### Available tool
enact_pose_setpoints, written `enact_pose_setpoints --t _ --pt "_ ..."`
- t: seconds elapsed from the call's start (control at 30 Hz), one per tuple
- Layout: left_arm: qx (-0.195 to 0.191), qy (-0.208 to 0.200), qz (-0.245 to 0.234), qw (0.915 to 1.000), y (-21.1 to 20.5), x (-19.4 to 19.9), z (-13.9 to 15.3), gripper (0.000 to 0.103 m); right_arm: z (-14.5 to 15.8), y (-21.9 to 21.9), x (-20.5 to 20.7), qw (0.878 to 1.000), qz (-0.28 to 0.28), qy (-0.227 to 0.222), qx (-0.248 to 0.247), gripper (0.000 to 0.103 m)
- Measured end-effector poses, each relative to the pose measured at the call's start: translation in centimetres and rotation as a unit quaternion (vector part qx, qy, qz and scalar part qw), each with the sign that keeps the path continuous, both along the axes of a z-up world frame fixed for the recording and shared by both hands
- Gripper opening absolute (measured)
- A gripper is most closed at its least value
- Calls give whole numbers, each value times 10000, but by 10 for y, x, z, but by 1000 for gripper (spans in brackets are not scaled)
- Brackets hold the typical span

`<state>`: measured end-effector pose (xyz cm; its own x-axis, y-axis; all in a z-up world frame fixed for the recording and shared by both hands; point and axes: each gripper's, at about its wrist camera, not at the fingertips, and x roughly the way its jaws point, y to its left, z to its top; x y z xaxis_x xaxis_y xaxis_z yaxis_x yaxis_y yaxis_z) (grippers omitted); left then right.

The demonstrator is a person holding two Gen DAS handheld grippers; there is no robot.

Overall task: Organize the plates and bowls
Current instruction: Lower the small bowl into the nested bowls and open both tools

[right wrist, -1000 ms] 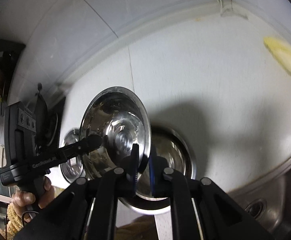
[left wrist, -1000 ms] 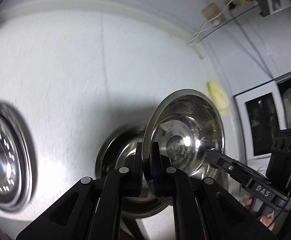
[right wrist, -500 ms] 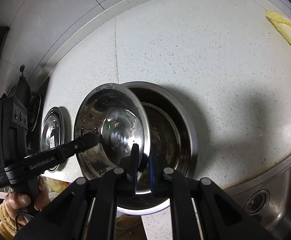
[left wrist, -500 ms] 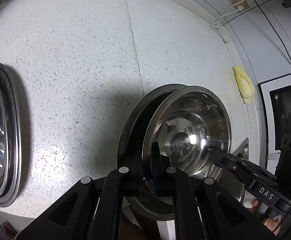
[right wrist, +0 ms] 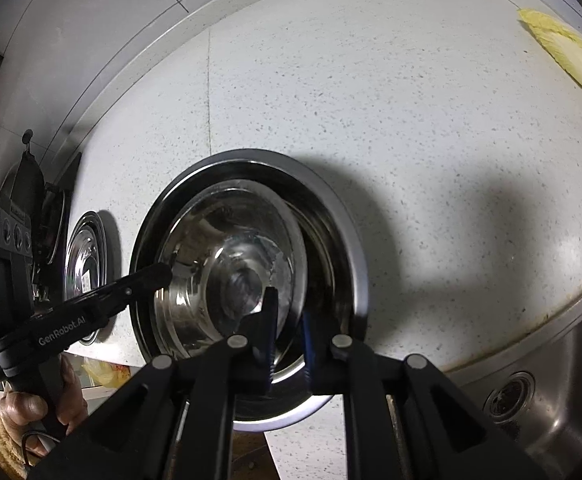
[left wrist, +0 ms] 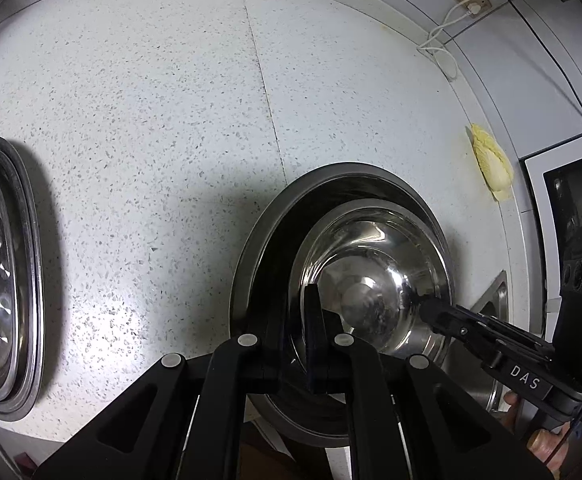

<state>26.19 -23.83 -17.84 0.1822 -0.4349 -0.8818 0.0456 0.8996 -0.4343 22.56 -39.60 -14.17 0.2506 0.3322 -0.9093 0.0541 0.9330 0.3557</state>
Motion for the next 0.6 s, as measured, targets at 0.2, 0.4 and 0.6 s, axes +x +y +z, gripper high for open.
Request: enact_pose_setpoints --t 0.2,0.4,0.6 --pt "16 -72 18 10000 4 -2 1 8 5 4 -1 9997 31 -128 -198 12" --pt "93 -233 75 9997 11 -5 9 14 9 3 -2 9988 63 -259 -421 23" --pt "-8 -379 51 9993 17 -9 18 25 23 1 -7 9966 78 -595 -562 26"
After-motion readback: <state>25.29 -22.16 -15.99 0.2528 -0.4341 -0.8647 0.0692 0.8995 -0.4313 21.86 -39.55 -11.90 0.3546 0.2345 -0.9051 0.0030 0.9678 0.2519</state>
